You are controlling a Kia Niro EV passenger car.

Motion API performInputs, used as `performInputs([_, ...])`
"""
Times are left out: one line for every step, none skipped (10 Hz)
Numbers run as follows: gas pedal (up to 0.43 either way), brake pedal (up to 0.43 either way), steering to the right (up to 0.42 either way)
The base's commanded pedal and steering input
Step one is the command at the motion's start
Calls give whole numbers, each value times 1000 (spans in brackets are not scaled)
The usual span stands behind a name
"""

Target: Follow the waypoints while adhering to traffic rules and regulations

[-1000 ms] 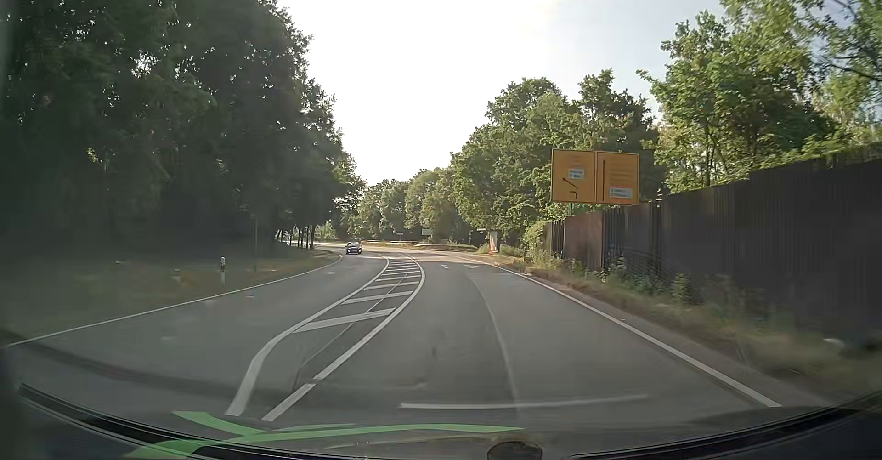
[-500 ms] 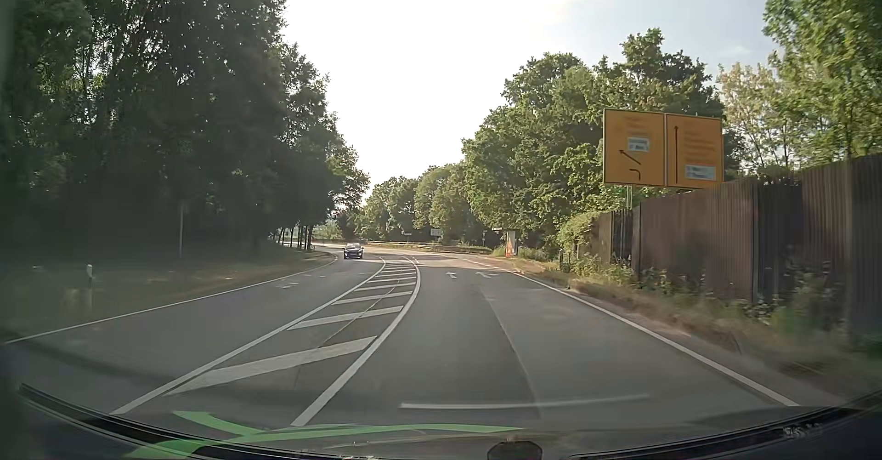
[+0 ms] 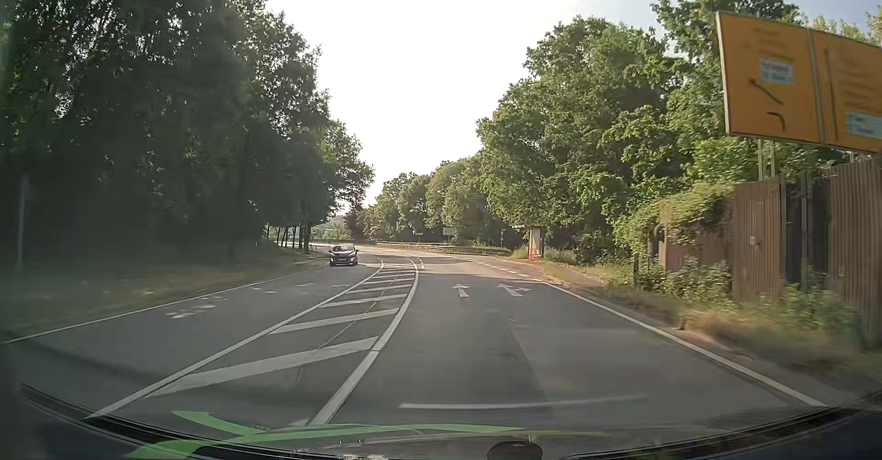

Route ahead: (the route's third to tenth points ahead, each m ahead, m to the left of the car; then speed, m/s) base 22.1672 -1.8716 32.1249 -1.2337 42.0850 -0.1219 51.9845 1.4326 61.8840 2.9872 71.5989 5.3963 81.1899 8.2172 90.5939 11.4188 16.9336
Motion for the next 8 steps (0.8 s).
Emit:
performInputs([220,0,-19])
performInputs([220,0,-19])
performInputs([220,0,-19])
performInputs([220,0,-19])
performInputs([220,0,-19])
performInputs([209,0,-19])
performInputs([209,0,-19])
performInputs([209,0,-19])
